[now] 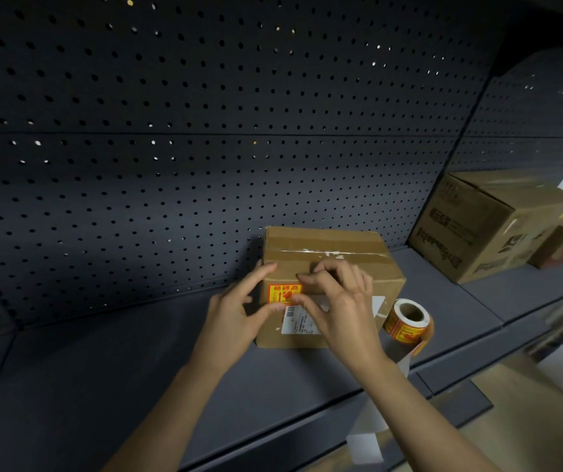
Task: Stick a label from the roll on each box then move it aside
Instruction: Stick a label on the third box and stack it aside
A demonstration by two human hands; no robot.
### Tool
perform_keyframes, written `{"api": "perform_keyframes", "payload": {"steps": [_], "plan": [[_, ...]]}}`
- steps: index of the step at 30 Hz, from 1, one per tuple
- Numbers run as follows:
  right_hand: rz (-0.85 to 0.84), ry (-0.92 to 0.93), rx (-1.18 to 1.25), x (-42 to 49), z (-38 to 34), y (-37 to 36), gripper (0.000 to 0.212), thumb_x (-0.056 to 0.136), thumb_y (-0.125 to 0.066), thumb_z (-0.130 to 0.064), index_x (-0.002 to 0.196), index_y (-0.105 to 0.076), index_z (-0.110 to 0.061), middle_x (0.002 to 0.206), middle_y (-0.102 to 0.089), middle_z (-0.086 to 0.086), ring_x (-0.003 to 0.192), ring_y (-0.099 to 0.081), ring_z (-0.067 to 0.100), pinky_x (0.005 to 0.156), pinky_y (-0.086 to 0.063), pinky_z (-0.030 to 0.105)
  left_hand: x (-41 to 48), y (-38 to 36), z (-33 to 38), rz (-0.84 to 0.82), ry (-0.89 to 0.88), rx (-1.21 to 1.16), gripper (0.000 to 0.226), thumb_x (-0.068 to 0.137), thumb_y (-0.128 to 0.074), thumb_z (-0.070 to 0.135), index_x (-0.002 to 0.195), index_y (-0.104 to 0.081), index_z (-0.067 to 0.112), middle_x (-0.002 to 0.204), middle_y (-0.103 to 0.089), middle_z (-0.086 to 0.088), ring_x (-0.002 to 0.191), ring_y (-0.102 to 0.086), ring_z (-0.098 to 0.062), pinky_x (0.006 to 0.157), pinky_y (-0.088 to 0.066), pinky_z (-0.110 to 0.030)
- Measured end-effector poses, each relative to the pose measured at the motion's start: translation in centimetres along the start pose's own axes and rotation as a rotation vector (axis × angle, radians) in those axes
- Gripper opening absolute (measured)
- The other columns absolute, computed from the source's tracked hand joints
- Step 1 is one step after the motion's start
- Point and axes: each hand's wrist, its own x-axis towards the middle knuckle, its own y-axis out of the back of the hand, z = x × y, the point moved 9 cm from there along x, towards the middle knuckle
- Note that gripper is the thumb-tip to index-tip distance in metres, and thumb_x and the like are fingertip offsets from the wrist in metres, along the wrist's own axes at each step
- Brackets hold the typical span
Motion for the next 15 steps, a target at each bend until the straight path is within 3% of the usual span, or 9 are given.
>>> {"api": "perform_keyframes", "payload": {"steps": [5,8,10,15], "plan": [[0.041,0.015,-0.025,-0.19,-0.01,-0.04,0.030,0.084,-0.074,-0.038,0.107,-0.071,-0.020,0.109,-0.059,0.000,0.106,-0.053,0.018,0.094,-0.026,0.027,-0.10,-0.11,-0.16,0.052,-0.009,0.049,0.064,0.081,-0.078,0.031,0.132,-0.048,0.057,0.125,-0.058,0.033,0.096,-0.066,-0.012,0.089,-0.055,-0.026],[0.024,0.059,-0.035,-0.49,-0.10,-0.14,0.040,0.079,-0.076,-0.043,0.112,-0.069,-0.021,0.112,-0.059,0.002,0.110,-0.051,0.017,0.096,-0.026,0.028,-0.26,-0.12,-0.20,0.033,-0.015,0.027,0.064,0.082,-0.077,0.033,0.133,-0.048,0.057,0.129,-0.057,0.033,0.103,-0.064,-0.001,0.090,-0.052,-0.017],[0.033,0.061,-0.067,-0.52,-0.17,-0.31,0.039,0.079,-0.079,-0.039,0.111,-0.069,-0.020,0.112,-0.059,0.003,0.109,-0.053,0.019,0.095,-0.026,0.028,-0.17,-0.10,-0.22,0.035,-0.013,0.009,0.062,0.082,-0.077,0.033,0.134,-0.050,0.055,0.130,-0.057,0.032,0.105,-0.063,0.003,0.092,-0.052,-0.019],[0.012,0.060,-0.065,0.00,-0.48,-0.74,0.036,0.081,-0.079,-0.036,0.110,-0.068,-0.019,0.111,-0.059,0.003,0.107,-0.055,0.021,0.095,-0.029,0.031,-0.23,-0.20,-0.13,0.071,0.035,-0.060,0.062,0.085,-0.076,0.019,0.133,-0.053,0.051,0.115,-0.059,0.045,0.099,-0.063,0.010,0.087,-0.054,-0.017]]}}
